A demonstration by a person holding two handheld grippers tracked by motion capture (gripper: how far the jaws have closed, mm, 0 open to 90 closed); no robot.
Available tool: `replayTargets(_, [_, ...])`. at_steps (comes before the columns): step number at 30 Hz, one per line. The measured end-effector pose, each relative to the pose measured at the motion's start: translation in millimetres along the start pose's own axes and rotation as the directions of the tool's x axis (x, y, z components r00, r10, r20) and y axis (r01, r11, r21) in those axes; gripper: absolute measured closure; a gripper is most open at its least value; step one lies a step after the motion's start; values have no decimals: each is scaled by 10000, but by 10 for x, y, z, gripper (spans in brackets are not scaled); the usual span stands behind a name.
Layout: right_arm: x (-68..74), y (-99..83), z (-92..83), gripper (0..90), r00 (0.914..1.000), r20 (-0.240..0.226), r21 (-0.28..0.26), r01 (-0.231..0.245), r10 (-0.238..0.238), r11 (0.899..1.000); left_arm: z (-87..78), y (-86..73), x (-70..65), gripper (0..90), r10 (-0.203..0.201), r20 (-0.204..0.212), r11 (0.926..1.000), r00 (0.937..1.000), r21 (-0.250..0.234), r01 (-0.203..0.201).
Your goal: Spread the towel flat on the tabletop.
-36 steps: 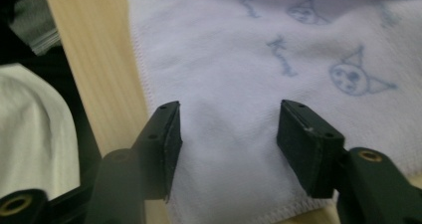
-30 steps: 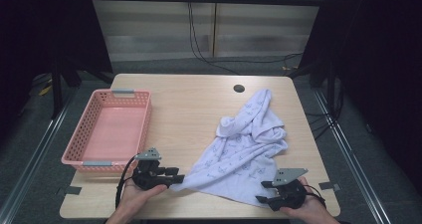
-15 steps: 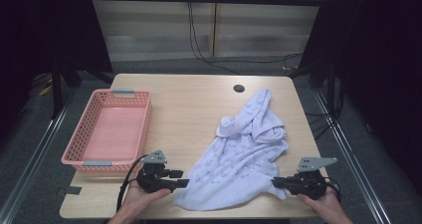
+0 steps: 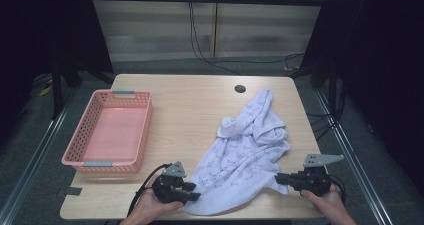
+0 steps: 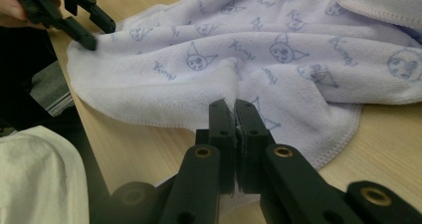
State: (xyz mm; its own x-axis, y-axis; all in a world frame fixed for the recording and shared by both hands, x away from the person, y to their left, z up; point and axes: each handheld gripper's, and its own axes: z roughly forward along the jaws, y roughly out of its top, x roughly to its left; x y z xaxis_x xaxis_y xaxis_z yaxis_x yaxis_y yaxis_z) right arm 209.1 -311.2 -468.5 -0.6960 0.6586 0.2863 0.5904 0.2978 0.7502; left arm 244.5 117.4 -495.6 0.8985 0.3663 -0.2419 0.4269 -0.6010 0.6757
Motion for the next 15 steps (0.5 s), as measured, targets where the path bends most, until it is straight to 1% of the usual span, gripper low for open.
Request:
replayTargets(1, [4,7,5,874,10000,-10,-14,-43,43,10000,1,6,-30,711,421,-294,9990,9987,127,-418])
replayTargets(2, [4,7,5,874,10000,-10,-14,-43,43,10000,1,6,-30,747,421,-294,9990,9987,127,-418])
replayTargets(3, [5,21,18,874,9999,-109,0,-29,29,10000,12,19,-60,804,333,-199,9990,9992,291,-327])
replayTargets(4, [8,26,22,874,9999,-94,-4,-36,36,10000,9,21,-70,829,321,-167,9988,9993,387,-315])
replayTargets(5, [7,35,27,874,9999,-117,-39,-42,41,10000,12,18,-67,847,212,7,9991,9998,374,-212])
replayTargets(6, [7,35,27,874,9999,-117,-39,-42,41,10000,12,18,-67,852,212,7,9991,9998,374,-212])
replayTargets(7, [5,45,29,875,9999,-155,-47,-39,39,10000,6,21,-40,852,-21,251,9992,9997,402,10])
replayTargets(8, [-9,76,30,874,9997,-211,-167,-83,80,9998,-43,39,45,855,-509,815,9984,9954,-223,529])
replayTargets(9, [-14,97,26,875,9997,-203,-179,-107,103,9998,-86,53,85,856,-723,982,9957,9925,-510,776])
replayTargets(10, [-14,97,26,875,9997,-203,-179,-107,103,9998,-86,53,85,856,-723,982,9957,9925,-510,776])
replayTargets(11, [-29,149,21,874,10000,-99,-343,0,-4,9994,-203,104,172,857,-1024,1064,9869,9890,-1141,1145])
replayTargets(12, [-35,172,23,874,10000,-67,-321,57,-59,9995,-253,140,201,857,-975,978,9846,9904,-1356,1103])
replayTargets(13, [-52,211,30,874,9999,-61,-286,145,-147,9995,-294,179,232,858,-1008,936,9812,9905,-1555,1145])
replayTargets(14, [-78,258,31,875,9999,-63,-393,144,-146,9991,-294,179,232,858,-1008,936,9812,9905,-1555,1145])
replayTargets(15, [-110,328,25,875,9999,-60,-652,95,-99,9978,-366,268,282,858,-1184,1012,9701,9878,-2004,1368])
